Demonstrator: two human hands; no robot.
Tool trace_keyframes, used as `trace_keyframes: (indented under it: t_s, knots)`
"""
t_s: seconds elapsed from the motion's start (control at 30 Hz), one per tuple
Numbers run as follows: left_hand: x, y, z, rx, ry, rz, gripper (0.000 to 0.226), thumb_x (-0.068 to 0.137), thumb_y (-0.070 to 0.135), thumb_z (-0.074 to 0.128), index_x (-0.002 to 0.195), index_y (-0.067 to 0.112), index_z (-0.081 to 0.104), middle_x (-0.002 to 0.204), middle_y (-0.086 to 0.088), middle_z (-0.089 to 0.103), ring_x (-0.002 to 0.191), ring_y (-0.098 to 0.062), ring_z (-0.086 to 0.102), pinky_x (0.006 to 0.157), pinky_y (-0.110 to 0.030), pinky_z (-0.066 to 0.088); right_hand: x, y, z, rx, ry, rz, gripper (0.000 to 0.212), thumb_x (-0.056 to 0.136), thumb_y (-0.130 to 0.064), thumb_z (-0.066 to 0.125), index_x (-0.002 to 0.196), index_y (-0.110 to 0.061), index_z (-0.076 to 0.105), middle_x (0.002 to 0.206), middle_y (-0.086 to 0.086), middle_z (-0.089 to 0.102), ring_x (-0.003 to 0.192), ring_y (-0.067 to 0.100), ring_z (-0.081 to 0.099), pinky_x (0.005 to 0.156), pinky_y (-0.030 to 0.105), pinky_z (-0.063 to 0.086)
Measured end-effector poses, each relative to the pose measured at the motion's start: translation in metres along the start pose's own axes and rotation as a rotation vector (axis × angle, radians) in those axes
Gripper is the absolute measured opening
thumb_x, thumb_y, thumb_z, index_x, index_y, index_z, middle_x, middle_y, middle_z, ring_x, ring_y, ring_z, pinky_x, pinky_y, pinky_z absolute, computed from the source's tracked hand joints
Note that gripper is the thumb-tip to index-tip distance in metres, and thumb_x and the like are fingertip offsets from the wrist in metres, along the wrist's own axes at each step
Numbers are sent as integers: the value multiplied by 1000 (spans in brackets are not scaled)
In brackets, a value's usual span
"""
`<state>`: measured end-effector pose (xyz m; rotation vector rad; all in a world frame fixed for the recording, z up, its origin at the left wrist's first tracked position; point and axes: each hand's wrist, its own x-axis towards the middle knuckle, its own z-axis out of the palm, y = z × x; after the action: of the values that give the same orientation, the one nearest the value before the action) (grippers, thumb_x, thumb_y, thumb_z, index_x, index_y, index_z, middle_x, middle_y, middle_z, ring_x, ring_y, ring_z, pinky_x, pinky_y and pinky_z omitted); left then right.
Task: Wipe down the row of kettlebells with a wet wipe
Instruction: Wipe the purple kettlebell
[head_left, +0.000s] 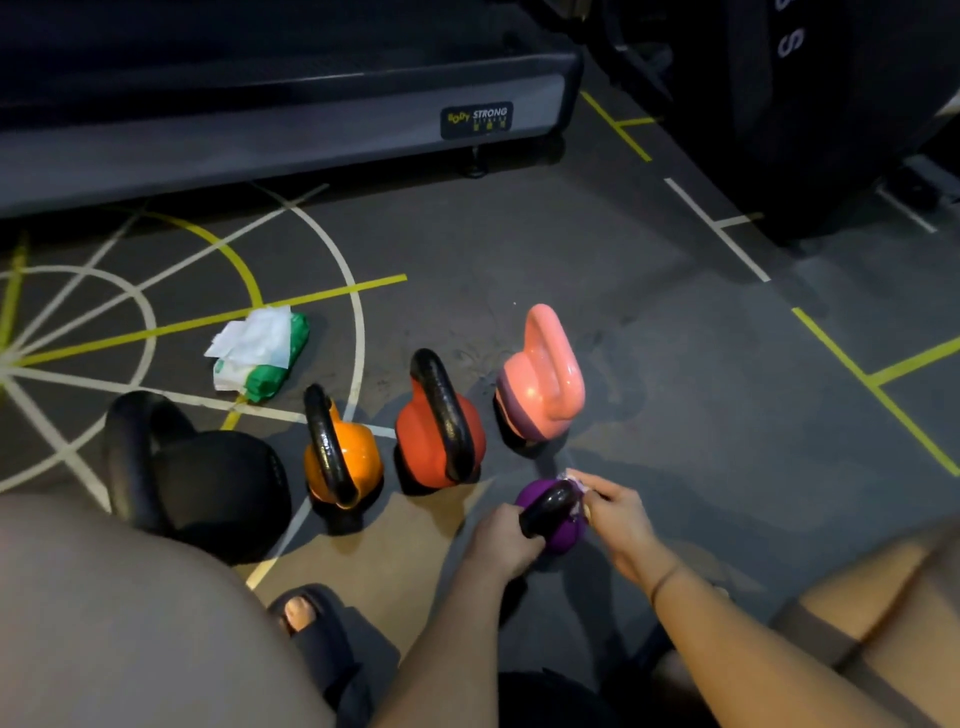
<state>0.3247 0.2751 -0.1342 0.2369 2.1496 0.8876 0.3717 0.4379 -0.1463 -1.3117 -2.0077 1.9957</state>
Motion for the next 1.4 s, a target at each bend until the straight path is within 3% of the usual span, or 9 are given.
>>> trace_keyframes:
  t_s: [0.13,0.33,0.43,0.57,0.7,0.8,1.0,1.23,1.4]
  knots:
    - [3,0,-5,-28,37,0,19,78,23,66,93,16,75,95,-9,75,96,-27,69,82,-30,53,-10,-12,9,220,-8,-27,28,94,6,54,100,-8,78,107,5,76,105,15,70,96,30,51]
    - [8,4,4,53,38,8,25,80,27,67,102,17,74,101,-9,74,100,-27,68,83,-30,52,2,4,4,-106,83,-205,33,91,-6,60,97,-32,81,109,-17,73,113,-2,63,106,23,42]
    - [8,5,9,47,33,7,25,79,28,67,101,17,73,98,-8,74,98,-27,68,82,-30,51,13,5,-9,-55,-71,-123,41,95,3,57,94,-32,80,112,-11,73,117,8,63,111,31,42]
    - [6,3,9,56,29,11,14,79,23,68,91,17,72,91,-10,74,93,-29,69,76,-29,49,21,-6,-25,-281,-354,-66,45,95,14,46,123,-15,68,122,3,68,119,17,61,109,31,44]
    - [3,3,10,79,52,4,15,79,21,68,92,16,73,92,-10,75,94,-28,69,77,-28,50,22,-17,-24,-315,-430,-42,46,95,12,47,115,-22,71,114,8,73,103,17,66,87,21,55]
    - [2,2,7,73,55,-20,14,77,22,67,90,19,73,90,-7,75,92,-26,70,77,-29,52,14,-21,-29,-185,-440,8,54,90,20,39,117,-13,72,117,10,73,103,15,65,92,24,50]
    - [-1,4,2,52,74,-40,4,76,25,66,80,25,66,91,-5,75,92,-25,70,71,-24,47,-1,-17,-22,-101,-289,-89,53,90,21,43,119,-13,72,117,-1,73,107,2,67,90,15,50]
    - [2,8,11,58,88,-50,21,77,27,66,96,22,73,96,-5,75,97,-26,69,80,-28,53,11,20,-18,-322,-149,-171,53,93,0,60,106,-50,69,113,-20,71,114,3,64,109,30,45]
    - [4,10,4,57,99,-57,29,76,27,65,103,22,74,99,-5,76,99,-25,69,84,-29,54,-1,-5,-16,-72,-89,-115,43,90,11,59,110,-23,74,108,-6,75,106,9,69,105,37,49]
